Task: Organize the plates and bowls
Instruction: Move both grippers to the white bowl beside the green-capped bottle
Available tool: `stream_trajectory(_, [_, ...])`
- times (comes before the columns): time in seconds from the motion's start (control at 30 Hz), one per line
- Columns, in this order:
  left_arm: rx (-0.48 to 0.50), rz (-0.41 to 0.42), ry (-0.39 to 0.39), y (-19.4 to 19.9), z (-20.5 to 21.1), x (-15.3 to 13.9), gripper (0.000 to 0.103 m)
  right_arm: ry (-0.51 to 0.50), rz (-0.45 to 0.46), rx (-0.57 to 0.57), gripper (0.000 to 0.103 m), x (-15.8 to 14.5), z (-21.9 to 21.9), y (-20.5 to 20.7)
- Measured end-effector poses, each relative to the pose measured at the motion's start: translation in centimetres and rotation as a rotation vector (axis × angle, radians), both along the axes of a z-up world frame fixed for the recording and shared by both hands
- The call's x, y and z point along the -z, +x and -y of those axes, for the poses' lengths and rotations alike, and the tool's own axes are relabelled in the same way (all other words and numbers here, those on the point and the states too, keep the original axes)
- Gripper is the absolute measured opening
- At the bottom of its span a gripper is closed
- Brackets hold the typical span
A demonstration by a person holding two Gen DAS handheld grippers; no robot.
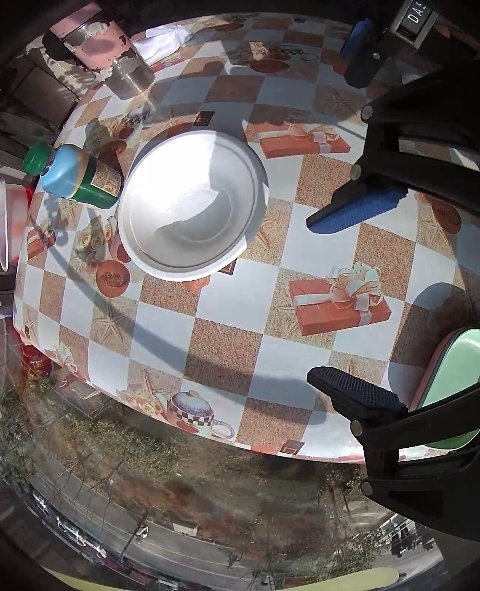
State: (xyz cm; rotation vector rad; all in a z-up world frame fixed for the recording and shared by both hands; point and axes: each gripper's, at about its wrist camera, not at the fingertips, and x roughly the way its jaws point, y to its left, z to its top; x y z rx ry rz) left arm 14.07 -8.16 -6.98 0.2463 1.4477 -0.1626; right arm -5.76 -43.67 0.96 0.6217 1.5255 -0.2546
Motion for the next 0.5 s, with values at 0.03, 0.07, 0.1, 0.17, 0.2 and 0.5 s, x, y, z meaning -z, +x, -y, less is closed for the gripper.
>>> stream_trajectory(0.03, [-0.012, 0.0, -0.001, 0.5, 0.0, 0.1, 0.078, 0.004, -0.001, -0.006, 0.074, 0.3, -0.3, 0.8])
stream_trajectory(0.07, [-0.019, 0.0, 0.001, 1.0, 0.0, 0.3, 0.078, 0.008, -0.003, -0.01, 0.074, 0.6, -0.4, 1.5])
stream_trajectory(0.1, [-0.024, 0.0, 0.005, 1.6, 0.1, 0.5, 0.078, 0.014, -0.005, -0.014, 0.074, 0.9, -0.5, 2.2])
stream_trajectory(0.17, [-0.035, 0.001, 0.012, 2.4, 0.3, 1.0, 0.078, 0.018, -0.01, -0.023, 0.074, 1.4, -0.6, 3.6])
stream_trajectory(0.2, [-0.042, 0.003, 0.012, 3.0, 0.3, 1.3, 0.078, 0.019, -0.012, -0.029, 0.074, 1.7, -0.7, 4.3])
stream_trajectory(0.5, [-0.08, 0.034, 0.034, 6.4, 0.5, 2.7, 0.078, 0.031, 0.008, -0.032, 0.074, 3.7, -0.8, 9.6])
